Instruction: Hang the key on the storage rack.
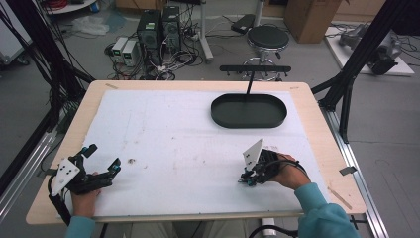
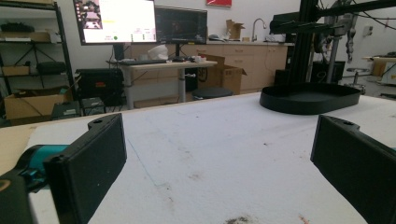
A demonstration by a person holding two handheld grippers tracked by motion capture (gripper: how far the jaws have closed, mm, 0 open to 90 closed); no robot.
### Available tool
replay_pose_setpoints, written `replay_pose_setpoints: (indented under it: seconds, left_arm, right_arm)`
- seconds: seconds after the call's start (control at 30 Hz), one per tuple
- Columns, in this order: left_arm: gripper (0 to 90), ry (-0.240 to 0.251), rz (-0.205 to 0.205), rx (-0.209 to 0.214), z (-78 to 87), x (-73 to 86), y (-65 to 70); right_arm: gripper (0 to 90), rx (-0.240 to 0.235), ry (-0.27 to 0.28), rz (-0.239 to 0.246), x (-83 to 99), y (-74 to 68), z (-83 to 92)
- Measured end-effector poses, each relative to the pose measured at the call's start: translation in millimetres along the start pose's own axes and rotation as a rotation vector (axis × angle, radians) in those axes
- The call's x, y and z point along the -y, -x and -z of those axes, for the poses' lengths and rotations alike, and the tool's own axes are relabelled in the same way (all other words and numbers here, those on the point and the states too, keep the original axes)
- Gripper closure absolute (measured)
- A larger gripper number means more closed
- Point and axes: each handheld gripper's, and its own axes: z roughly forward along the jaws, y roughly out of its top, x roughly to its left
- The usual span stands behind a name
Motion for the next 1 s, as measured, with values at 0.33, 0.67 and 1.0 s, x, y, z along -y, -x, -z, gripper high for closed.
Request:
replay_pose_setpoints:
  seconds: [0.33,0.67,1.0]
  left_arm:
    - [3.9,0.000,0.003,-0.001,0.0,0.0,0.0]
    - [3.9,0.000,0.004,-0.001,0.0,0.1,0.0]
    - [3.8,-0.001,0.003,-0.002,0.0,0.0,-0.1]
  right_arm:
    - [87.4,0.016,-0.017,0.030,-2.3,-0.9,-1.7]
    - [88.9,-0.002,0.006,-0.044,-3.0,0.0,-0.7]
    - [89.4,-0.013,0.068,-0.124,-1.5,2.8,4.4]
